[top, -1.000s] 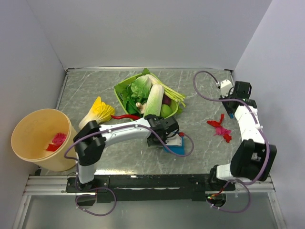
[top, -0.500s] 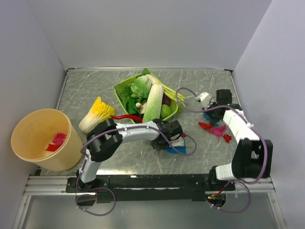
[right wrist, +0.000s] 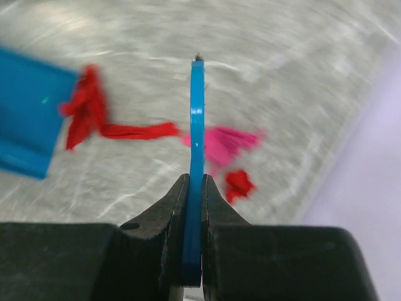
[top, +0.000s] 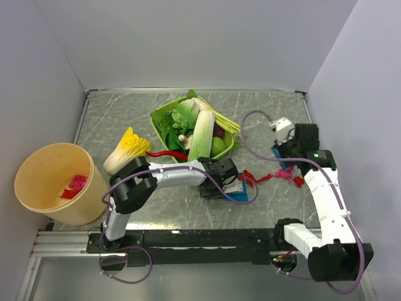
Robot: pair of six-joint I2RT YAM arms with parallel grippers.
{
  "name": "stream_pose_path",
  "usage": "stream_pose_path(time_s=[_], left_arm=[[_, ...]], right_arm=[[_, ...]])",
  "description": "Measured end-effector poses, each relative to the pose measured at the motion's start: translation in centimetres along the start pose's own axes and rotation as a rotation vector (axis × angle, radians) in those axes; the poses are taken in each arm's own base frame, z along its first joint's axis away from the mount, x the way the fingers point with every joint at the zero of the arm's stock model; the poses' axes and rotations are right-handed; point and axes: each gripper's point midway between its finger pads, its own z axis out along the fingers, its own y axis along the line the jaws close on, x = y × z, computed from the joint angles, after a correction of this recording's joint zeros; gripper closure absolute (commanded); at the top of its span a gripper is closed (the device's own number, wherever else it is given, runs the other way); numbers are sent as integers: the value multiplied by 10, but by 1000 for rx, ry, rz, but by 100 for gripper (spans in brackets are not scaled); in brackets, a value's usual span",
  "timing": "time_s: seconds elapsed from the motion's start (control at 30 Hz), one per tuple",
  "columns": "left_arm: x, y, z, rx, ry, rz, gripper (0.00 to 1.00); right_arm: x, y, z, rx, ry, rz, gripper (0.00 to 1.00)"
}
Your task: Sweep away the paper scraps from the table
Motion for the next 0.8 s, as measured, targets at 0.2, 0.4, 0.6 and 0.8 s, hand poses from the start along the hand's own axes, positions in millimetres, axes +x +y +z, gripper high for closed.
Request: stream_pose_path(time_s=[0.2, 0.4, 0.6, 0.8], left_arm=[[0, 1, -9, 4, -45, -23, 53], [6, 2, -4, 0, -59, -51, 53], [4, 0, 1, 21, -90, -60, 71], [-1, 0, 0, 31, -110, -67, 99]], right_arm=[[35, -66, -24, 227, 99, 338, 100], [80, -89, -34, 322, 206, 524, 100], [104, -103, -44, 397, 236, 565, 100], [132, -106, -36, 403, 341, 577, 100]])
